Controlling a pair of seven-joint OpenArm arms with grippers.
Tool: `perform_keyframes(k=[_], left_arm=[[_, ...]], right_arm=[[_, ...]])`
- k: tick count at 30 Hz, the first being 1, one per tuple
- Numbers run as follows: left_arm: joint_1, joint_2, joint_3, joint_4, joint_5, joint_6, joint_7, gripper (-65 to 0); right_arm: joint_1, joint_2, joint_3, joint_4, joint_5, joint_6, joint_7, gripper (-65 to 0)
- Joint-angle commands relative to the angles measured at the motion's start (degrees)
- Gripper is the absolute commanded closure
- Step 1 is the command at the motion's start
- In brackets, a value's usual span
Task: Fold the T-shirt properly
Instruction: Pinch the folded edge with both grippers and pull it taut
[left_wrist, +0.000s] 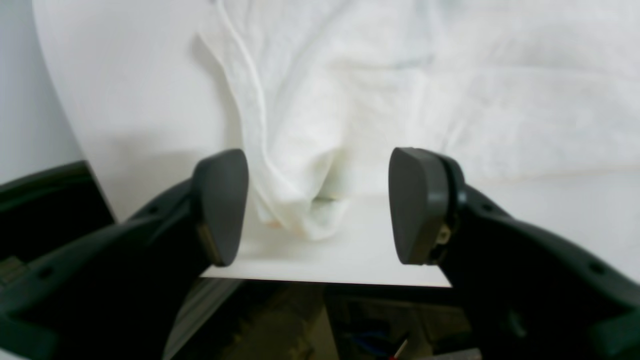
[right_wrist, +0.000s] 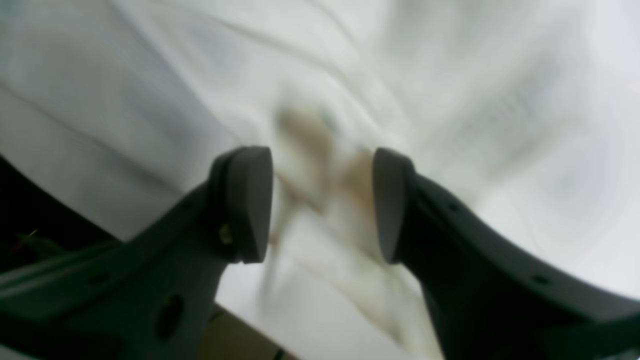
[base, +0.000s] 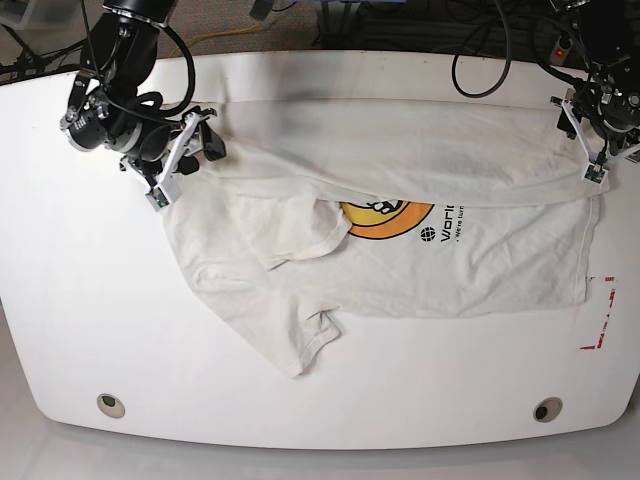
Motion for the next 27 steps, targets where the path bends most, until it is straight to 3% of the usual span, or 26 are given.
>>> perform_keyframes(k=[1,7,16,21,27], left_arm=[[-0.17,-2.38,-0.42,-2.0,0.32,0.12,-1.02,-40.8],[-0.17,-2.73,-0.42,-7.62,0.67,0.12,-7.17,-40.7],[2.2,-6.07,-0.51,-9.3,0.32,0.12,-7.17,-40.7],[3.34,-6.16,0.02,-9.47,0.67,0.12,-7.17,-41.1],[4.66,-6.07,1.34,-8.68,0.32,0.12,-7.17,-41.3]], right_arm=[[0.75,-0.17,-0.84,-1.59,1.0,0.08,2.68,-29.3],[0.66,2.38,-3.21,-8.19,1.0,0.08,8.22,-29.3],[-1.01,14.52,-3.65,-20.23,1.0,0.08,17.45,-29.6],[-2.33,21.02,-3.74,-24.89,1.0,0.08,20.88,-29.8],[-2.77,25.24,-3.65,-26.91,1.0,0.08,22.02,-29.8]])
